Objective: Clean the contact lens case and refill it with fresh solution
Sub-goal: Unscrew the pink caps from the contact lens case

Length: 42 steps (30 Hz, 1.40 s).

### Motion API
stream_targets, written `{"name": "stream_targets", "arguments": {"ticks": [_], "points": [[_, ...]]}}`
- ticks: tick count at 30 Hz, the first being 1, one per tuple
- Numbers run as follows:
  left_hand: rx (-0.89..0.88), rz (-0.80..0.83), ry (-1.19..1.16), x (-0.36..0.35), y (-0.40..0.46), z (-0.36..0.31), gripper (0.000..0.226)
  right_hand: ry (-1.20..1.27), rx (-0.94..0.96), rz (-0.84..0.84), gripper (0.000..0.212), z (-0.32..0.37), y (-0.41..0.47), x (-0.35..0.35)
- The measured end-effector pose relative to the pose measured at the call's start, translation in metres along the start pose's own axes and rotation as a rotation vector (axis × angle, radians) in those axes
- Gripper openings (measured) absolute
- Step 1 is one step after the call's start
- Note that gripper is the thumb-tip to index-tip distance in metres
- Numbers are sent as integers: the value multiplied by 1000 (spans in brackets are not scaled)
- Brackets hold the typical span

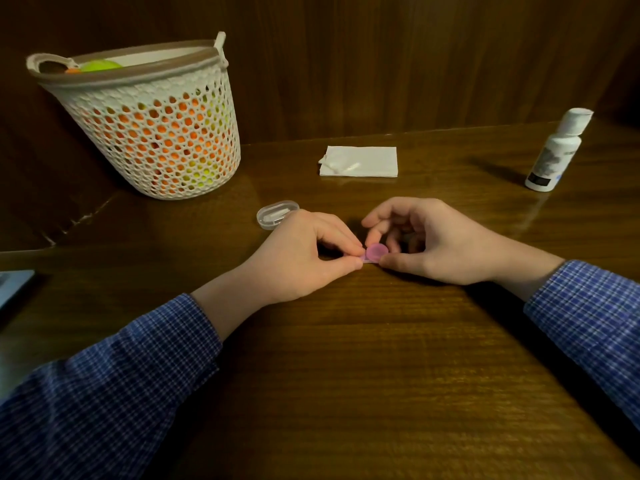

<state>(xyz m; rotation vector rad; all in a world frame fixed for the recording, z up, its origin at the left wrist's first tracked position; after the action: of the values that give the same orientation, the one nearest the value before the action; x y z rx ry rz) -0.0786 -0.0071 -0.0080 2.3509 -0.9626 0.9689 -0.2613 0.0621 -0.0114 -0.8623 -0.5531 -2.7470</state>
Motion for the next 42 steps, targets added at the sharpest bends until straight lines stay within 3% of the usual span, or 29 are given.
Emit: {"name": "stream_targets", "arguments": {"ticks": [8,13,21,42], "points": [[-3,0,10,0,0,0,18,-79,-36,-61,51,-4,1,-1],[1,2,10,0,0,1,18,-13,-21,-14,46,-3,1,-1],[9,1,12,0,1,1,18,-89,-44,-58,56,-5,2,-1],[8,4,3,0,0,-1,17,-6,-13,-15,42,0,1,-2]]}}
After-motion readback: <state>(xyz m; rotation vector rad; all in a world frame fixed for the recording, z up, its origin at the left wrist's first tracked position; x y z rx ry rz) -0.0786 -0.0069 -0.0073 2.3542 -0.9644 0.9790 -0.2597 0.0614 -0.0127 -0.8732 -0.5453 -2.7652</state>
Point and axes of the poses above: each hand's wrist, its own y-axis towards the middle knuckle, its own x-axis out of the back of the hand, z = x × y, the point moved 4 cm from there along y, towards the middle knuckle, and after that the axes turned 11 degrees about x, right-handed, at the moved point
